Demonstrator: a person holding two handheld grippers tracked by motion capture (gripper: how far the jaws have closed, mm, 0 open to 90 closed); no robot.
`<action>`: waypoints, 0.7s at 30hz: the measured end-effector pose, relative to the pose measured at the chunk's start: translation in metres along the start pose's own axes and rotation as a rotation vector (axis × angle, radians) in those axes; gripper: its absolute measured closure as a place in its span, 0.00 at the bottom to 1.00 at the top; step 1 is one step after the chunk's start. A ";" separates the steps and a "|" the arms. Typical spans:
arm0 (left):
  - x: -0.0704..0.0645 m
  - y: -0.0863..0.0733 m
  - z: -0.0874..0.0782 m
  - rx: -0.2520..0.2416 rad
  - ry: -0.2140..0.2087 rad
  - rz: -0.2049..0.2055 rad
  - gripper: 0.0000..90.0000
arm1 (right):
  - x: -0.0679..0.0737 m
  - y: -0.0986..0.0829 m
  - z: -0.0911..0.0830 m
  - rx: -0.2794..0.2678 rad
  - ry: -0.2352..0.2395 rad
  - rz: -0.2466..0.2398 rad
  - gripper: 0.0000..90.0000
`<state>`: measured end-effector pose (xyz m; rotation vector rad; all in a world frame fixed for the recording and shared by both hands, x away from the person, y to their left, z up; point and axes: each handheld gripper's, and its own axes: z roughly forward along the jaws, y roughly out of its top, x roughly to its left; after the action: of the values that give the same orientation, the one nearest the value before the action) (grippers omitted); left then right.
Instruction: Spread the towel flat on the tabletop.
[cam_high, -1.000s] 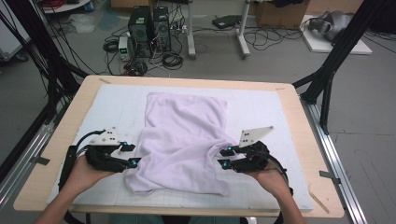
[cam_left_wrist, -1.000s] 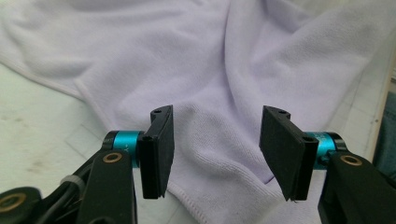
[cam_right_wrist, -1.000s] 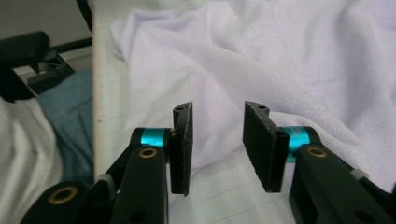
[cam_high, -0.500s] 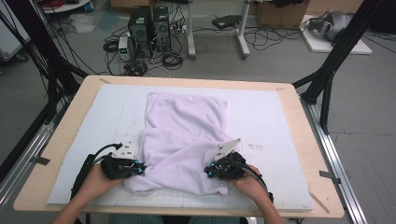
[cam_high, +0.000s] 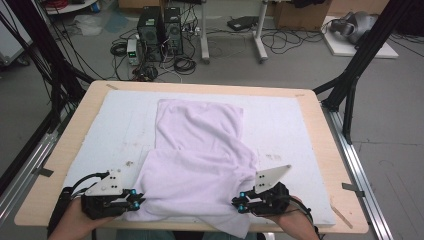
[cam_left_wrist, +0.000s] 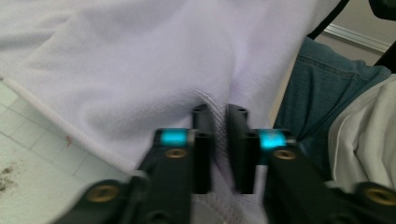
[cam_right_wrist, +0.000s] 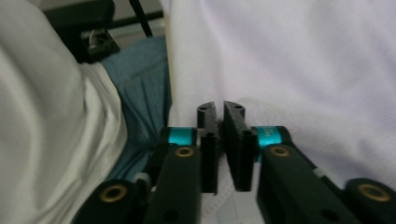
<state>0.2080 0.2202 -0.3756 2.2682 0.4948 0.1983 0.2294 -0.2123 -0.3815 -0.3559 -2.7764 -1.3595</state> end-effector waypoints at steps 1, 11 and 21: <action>0.002 0.001 0.003 -0.002 0.005 -0.006 0.75 | -0.001 0.003 -0.002 -0.006 -0.041 -0.008 0.81; 0.047 -0.010 0.073 0.071 0.058 -0.060 0.65 | -0.051 -0.014 0.055 0.096 -0.117 0.077 0.66; 0.019 -0.017 0.054 0.038 0.042 -0.034 0.98 | -0.035 -0.016 0.057 0.084 -0.046 0.025 0.97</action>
<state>0.2360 0.2022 -0.4251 2.2950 0.5631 0.2208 0.2643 -0.1836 -0.4335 -0.4223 -2.8452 -1.2409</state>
